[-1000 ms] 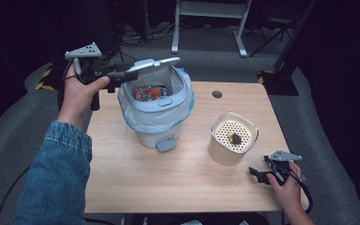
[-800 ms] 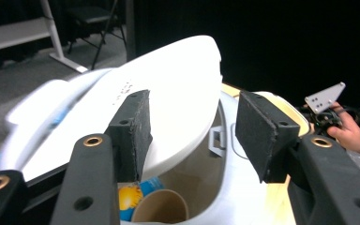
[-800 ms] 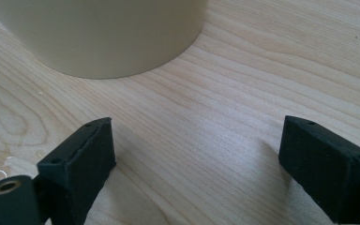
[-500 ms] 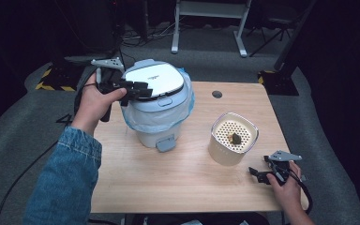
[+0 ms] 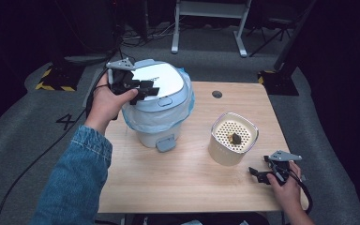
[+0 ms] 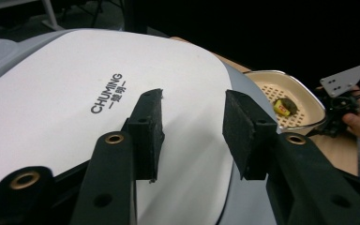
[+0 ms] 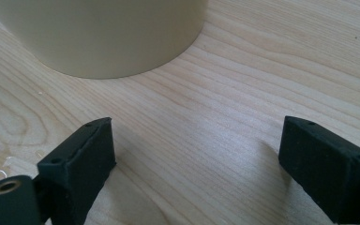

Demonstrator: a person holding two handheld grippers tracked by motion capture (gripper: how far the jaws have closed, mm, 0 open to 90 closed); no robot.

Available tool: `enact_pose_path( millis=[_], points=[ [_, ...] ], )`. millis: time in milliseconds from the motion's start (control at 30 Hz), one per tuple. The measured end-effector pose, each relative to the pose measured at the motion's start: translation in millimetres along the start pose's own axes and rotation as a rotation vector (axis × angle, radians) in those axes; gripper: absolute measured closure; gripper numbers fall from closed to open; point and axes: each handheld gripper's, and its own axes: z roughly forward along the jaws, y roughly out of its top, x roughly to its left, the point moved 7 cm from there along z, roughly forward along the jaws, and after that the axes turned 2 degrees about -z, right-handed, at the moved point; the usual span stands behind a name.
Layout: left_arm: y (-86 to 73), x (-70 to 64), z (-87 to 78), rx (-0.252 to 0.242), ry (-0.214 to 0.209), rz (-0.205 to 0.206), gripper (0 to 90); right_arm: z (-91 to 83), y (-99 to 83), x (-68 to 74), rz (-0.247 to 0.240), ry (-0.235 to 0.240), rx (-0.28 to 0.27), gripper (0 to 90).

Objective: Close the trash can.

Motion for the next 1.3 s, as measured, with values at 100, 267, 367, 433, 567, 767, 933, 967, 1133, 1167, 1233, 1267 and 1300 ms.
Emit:
enact_pose_path(
  millis=[100,267,367,433,567,767,933,967,1133,1167,1233,1267,1300],
  points=[
    [1.1,0.3,2.9,-0.001,0.042,0.026,55.9,0.0,0.0,0.0,0.0,0.0,0.0,10.9],
    [1.7,-0.3,6.2,0.013,0.1,0.086,55.1,0.1,0.0,0.0,0.001,0.001,0.0,10.9],
    [1.7,-2.3,9.6,0.001,0.098,0.091,55.0,0.1,0.0,0.0,0.001,0.001,0.0,10.9],
    [1.9,-1.9,10.3,-0.001,0.095,0.095,55.1,0.1,0.0,0.0,0.002,0.001,0.0,10.9],
    [0.1,-1.9,11.8,0.04,0.128,0.124,55.3,0.1,0.0,0.0,0.001,0.001,0.0,10.9],
    [2.5,-6.4,15.5,0.035,0.145,0.119,56.1,0.1,0.0,0.0,0.002,0.002,0.0,10.9],
    [2.1,-5.5,11.0,0.01,0.141,0.095,38.9,0.1,0.0,0.0,0.003,0.002,0.0,10.8],
    [2.9,-6.9,8.0,-0.01,0.128,0.089,37.5,0.1,0.0,0.0,0.002,0.002,0.0,10.8],
    [1.7,-20.6,-11.3,-0.052,0.101,0.101,35.2,0.1,0.0,0.0,0.002,0.002,0.0,10.9],
    [0.5,-24.4,-15.6,-0.053,0.097,0.103,34.7,0.1,0.0,0.0,0.003,0.002,0.0,10.8],
    [-3.6,-32.4,-25.3,-0.052,0.107,0.107,33.5,0.1,0.0,0.0,0.002,0.002,0.001,10.9],
    [-3.6,-32.4,-25.3,-0.052,0.107,0.107,32.8,0.1,0.0,0.0,0.002,0.002,0.001,10.9],
    [-6.6,-35.3,-29.7,-0.038,0.128,0.106,32.3,0.1,0.0,0.0,0.002,0.002,0.001,10.9]
  ],
)
